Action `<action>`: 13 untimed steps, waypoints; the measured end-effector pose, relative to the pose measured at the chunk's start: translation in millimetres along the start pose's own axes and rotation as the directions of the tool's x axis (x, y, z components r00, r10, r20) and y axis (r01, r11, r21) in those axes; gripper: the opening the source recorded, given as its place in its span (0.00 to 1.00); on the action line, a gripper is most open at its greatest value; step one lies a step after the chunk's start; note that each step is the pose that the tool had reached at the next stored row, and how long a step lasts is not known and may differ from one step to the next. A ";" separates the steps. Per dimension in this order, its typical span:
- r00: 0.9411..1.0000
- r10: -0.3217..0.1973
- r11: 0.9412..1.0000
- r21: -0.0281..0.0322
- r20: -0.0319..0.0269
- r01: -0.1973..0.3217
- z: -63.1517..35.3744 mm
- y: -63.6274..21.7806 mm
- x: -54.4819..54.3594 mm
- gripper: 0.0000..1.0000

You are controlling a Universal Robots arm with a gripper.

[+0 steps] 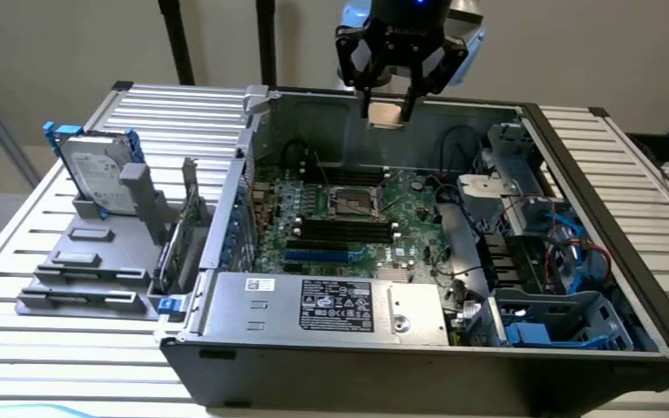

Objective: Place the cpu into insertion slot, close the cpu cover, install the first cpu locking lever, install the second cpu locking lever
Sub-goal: 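Place the cpu into insertion slot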

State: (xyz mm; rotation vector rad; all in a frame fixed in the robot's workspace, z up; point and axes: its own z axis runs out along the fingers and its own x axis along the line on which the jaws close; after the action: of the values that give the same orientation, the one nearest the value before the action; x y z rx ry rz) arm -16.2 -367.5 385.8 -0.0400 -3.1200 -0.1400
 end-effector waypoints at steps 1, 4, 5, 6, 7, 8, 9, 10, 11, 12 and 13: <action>1.000 0.000 1.000 0.000 0.000 0.000 0.0 0.0 0.0 0.55; 1.000 0.000 1.000 0.000 0.002 0.000 2.0 0.6 0.6 0.55; 1.000 0.000 1.000 0.000 0.003 0.000 3.7 1.5 1.6 0.55; 1.000 0.000 1.000 0.000 0.004 0.000 5.6 3.1 3.1 0.55; 1.000 -0.001 1.000 0.001 0.005 0.001 7.5 5.1 5.0 0.55; 1.000 -0.001 1.000 0.001 0.007 0.001 9.1 7.3 7.0 0.55; 1.000 -0.001 1.000 0.002 0.009 0.001 10.7 9.6 9.0 0.55; 1.000 -0.001 1.000 0.003 0.011 0.001 12.5 12.5 10.8 0.55; 1.000 -0.001 1.000 0.004 0.013 0.001 14.4 15.8 12.1 0.55; 1.000 -0.001 1.000 0.004 0.014 0.001 16.3 19.5 13.1 0.55; 1.000 -0.001 1.000 0.005 0.015 0.001 18.1 23.1 13.6 0.55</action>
State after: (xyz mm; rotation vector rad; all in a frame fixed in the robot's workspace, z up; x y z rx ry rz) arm -29.5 -342.5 370.1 -0.0392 -3.1355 -0.1321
